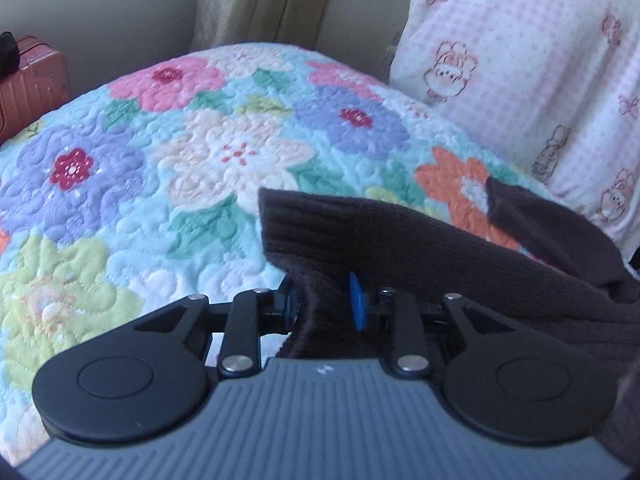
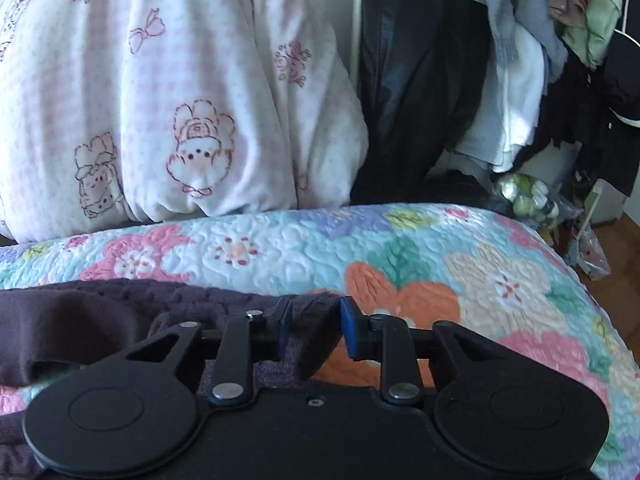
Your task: Fold clothes
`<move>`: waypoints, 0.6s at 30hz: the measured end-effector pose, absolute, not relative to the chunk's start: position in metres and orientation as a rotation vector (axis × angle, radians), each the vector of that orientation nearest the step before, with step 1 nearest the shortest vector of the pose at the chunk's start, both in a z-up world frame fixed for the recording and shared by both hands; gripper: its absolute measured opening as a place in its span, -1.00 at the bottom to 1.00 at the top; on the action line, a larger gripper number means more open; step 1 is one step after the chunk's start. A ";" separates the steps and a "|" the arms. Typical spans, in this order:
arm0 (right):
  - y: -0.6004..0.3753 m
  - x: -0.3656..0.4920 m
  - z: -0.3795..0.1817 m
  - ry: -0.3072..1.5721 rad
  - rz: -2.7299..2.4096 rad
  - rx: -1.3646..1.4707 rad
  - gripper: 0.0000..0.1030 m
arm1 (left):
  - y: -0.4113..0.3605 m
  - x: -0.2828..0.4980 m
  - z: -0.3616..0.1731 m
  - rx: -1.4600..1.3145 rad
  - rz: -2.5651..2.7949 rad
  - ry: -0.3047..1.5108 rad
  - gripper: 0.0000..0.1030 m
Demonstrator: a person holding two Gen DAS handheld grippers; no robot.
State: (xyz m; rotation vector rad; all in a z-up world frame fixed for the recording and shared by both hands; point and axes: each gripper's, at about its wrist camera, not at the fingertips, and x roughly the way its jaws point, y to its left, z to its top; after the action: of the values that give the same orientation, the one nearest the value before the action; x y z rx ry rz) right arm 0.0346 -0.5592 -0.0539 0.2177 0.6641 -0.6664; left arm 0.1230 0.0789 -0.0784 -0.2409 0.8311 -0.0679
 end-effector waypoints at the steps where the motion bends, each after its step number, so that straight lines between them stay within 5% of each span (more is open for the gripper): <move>1: -0.556 0.028 -0.058 0.677 -0.669 0.228 -0.03 | 0.077 0.113 -0.079 -0.209 -0.070 0.836 -0.39; 4: -0.547 -0.001 -0.062 0.729 -0.599 0.285 -0.01 | 0.079 0.075 -0.078 -0.153 -0.077 0.849 -0.05; 15: -0.489 -0.154 -0.044 0.800 -0.352 0.307 0.12 | 0.113 -0.041 -0.092 -0.317 -0.085 1.007 0.00; 18: -0.485 -0.199 -0.051 0.823 -0.381 0.308 0.18 | 0.120 -0.061 -0.091 -0.379 -0.089 1.002 0.18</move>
State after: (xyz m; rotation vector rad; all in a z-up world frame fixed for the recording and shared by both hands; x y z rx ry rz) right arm -0.1989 -0.4853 -0.0506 0.3077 0.8228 -0.3809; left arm -0.0609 0.1202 -0.0909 -0.3794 1.0018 -0.0886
